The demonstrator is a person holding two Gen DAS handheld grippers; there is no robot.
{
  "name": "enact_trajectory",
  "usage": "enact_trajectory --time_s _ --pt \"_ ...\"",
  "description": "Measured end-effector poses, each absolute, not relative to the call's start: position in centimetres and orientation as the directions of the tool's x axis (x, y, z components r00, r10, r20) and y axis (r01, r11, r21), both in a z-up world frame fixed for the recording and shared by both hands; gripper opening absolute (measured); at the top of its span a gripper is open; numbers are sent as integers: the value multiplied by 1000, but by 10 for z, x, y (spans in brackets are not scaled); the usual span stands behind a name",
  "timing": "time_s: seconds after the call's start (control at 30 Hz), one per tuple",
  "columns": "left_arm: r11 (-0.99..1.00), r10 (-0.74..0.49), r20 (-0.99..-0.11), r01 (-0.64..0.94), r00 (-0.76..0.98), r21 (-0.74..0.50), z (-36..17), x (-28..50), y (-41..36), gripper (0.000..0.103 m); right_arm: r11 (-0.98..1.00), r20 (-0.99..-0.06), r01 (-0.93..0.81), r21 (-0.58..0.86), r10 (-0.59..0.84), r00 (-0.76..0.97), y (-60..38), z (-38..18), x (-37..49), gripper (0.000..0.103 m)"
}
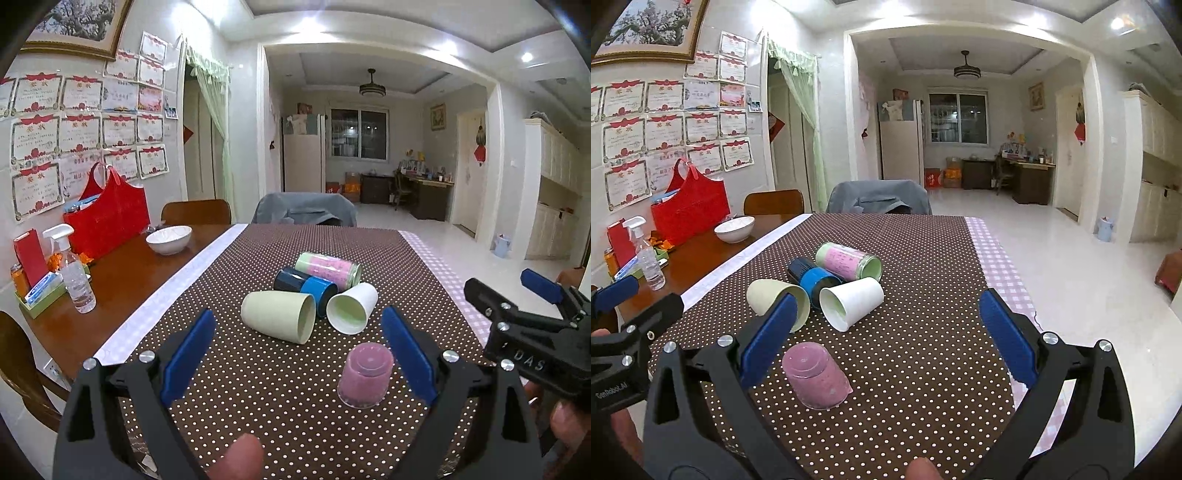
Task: Flip cup upside down
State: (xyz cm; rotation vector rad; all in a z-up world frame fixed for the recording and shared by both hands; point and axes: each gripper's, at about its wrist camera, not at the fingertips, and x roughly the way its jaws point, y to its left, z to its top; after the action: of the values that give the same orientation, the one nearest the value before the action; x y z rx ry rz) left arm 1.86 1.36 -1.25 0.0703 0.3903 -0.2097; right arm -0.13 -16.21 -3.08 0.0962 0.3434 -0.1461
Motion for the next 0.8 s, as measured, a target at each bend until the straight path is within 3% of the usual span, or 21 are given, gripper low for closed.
enact_trajectory --time_s 0.4,0.8 --pt "982 -160 -329 182 931 39 -4 5 17 90 989 -294 136 49 -116 949 -149 -21 -11 97" --pt "984 -159 -337 175 928 18 -8 10 23 90 991 -310 124 55 -101 945 -145 -25 -7 97"
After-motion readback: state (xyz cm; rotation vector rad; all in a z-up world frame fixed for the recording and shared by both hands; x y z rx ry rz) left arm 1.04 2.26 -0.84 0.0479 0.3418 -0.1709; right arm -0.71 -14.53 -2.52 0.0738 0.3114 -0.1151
